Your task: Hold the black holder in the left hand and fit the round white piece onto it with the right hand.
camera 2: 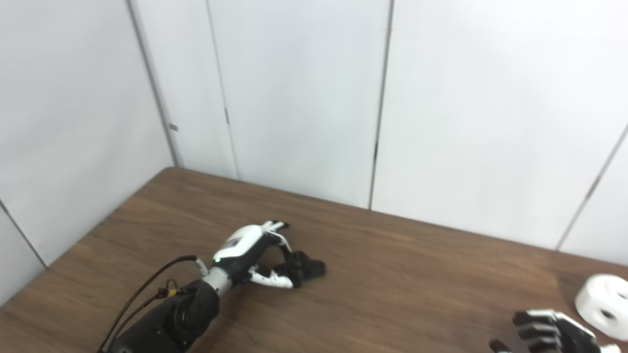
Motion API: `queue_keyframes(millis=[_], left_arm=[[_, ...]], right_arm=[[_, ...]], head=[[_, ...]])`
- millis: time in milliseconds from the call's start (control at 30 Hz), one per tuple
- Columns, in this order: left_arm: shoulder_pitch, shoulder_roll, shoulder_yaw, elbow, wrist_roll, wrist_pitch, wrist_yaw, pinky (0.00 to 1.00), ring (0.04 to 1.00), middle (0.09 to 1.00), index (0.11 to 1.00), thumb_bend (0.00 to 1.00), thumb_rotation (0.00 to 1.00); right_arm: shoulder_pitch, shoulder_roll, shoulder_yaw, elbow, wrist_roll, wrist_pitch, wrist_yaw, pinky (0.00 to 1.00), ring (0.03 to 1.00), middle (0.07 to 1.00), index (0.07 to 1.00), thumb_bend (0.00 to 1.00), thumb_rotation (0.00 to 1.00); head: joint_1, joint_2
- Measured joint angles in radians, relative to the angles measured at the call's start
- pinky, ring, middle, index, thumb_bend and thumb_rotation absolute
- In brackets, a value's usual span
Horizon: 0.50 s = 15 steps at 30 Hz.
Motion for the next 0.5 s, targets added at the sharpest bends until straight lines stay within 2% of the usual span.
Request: queue_keyframes(millis=[133,233,400,500], left_arm=[[0.016,-0.037,-0.066,-0.064,0.039,-0.048,-0.047,0.97,1.000,0.958,0.484,0.52,0.07],[0.020,-0.050,-0.091,-0.089,0.062,-0.058,-0.075,0.97,1.000,0.951,0.485,0.52,0.07],[0.024,-0.061,-0.127,-0.090,0.074,-0.107,-0.080,0.92,1.000,0.951,0.486,0.52,0.06],[0.023,-0.066,-0.155,-0.089,0.091,-0.145,-0.079,0.90,0.998,0.949,0.486,0.52,0.06]], right_arm=[[-0.011,0.000,0.001,0.012,0.007,-0.006,-0.001,0.43,0.534,0.615,0.494,0.50,0.11],[-0.013,0.000,0.003,0.031,0.007,-0.023,-0.005,0.42,0.530,0.613,0.495,0.50,0.12],[-0.017,0.001,0.013,0.079,0.001,-0.092,-0.022,0.42,0.525,0.610,0.496,0.50,0.12],[-0.024,0.008,0.023,0.097,-0.011,-0.103,-0.031,0.42,0.529,0.612,0.496,0.50,0.12]], head=[[-0.052,0.020],[-0.109,0.038],[-0.176,0.060],[-0.239,0.077]])
